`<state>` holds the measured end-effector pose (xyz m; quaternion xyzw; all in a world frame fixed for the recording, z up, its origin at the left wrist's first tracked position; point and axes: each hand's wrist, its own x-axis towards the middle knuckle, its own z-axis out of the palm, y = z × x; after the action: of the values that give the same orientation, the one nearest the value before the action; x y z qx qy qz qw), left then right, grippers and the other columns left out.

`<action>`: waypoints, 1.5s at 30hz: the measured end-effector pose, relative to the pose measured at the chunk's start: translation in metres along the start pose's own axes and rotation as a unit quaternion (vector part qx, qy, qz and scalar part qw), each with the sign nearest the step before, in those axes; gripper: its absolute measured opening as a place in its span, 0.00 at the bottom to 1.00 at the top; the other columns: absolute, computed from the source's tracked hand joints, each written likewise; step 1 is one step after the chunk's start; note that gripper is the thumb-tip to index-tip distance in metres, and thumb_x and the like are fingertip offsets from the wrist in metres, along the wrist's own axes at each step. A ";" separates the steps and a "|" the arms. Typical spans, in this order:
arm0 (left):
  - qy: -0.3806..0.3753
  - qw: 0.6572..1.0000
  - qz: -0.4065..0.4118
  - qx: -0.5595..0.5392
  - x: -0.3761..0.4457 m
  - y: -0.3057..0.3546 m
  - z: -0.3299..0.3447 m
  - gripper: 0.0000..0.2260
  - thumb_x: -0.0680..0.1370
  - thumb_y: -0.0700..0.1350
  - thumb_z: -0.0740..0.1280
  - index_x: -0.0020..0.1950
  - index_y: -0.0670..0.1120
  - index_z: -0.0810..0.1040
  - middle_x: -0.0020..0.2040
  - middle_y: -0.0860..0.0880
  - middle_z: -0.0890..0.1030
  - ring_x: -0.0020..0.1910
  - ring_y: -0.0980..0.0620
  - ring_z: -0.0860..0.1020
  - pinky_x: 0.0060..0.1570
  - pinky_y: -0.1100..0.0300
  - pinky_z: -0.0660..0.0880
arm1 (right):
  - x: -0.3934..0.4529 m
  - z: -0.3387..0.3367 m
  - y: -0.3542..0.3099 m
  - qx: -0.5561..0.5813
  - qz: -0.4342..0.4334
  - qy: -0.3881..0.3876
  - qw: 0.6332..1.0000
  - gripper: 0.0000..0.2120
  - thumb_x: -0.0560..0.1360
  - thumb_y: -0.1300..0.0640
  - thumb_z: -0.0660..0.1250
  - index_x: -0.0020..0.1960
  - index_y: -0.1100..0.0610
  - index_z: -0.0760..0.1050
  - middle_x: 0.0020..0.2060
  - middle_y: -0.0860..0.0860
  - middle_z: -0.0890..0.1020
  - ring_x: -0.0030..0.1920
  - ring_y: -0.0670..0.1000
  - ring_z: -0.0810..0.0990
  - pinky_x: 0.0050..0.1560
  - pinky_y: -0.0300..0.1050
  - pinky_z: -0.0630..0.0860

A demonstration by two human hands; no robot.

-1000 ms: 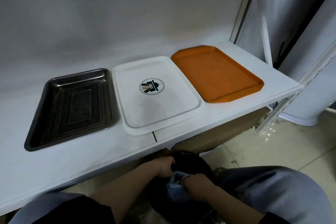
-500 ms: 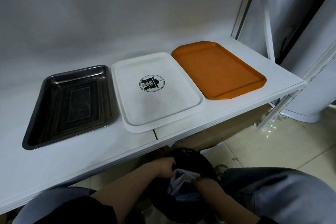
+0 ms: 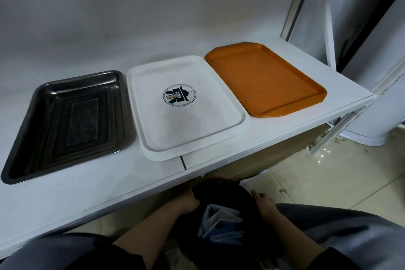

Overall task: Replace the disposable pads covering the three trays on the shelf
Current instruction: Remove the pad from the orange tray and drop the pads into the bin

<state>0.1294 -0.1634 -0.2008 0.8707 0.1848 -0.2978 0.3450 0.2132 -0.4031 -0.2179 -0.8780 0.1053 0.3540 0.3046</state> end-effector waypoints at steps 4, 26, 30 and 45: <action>-0.028 0.999 -0.027 -0.001 0.019 -0.015 0.006 0.21 0.79 0.45 0.58 0.72 0.44 0.66 0.67 0.41 0.72 0.63 0.45 0.72 0.67 0.51 0.68 | 0.017 -0.002 -0.007 0.109 0.077 -0.032 0.991 0.31 0.82 0.45 0.52 0.72 0.69 0.62 0.72 0.64 0.64 0.71 0.62 0.64 0.71 0.50 0.60; -0.032 0.998 -0.044 0.041 0.030 -0.020 0.009 0.15 0.79 0.41 0.59 0.61 0.31 0.70 0.59 0.32 0.75 0.59 0.35 0.75 0.60 0.44 0.71 | 0.008 -0.008 0.005 0.303 0.064 -0.004 0.951 0.18 0.79 0.68 0.60 0.68 0.68 0.70 0.64 0.64 0.74 0.51 0.58 0.74 0.43 0.40 0.76; -0.032 0.998 -0.024 0.040 0.025 -0.011 0.005 0.15 0.80 0.42 0.59 0.61 0.32 0.71 0.56 0.35 0.76 0.59 0.36 0.74 0.61 0.46 0.71 | 0.004 -0.012 0.000 0.218 0.015 0.049 0.975 0.15 0.78 0.66 0.61 0.63 0.65 0.75 0.60 0.60 0.78 0.58 0.59 0.77 0.55 0.42 0.71; -0.037 0.999 0.012 0.029 0.002 0.005 -0.004 0.14 0.79 0.41 0.60 0.63 0.37 0.71 0.59 0.37 0.75 0.59 0.39 0.75 0.58 0.52 0.72 | -0.009 0.001 -0.021 -0.008 -0.167 0.109 0.980 0.14 0.78 0.54 0.62 0.58 0.61 0.77 0.60 0.59 0.74 0.52 0.55 0.75 0.50 0.43 0.69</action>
<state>0.1351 -0.1643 -0.1969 0.8707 0.1528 -0.3310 0.3300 0.2149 -0.3863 -0.2028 -0.9188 -0.0133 0.2014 0.3392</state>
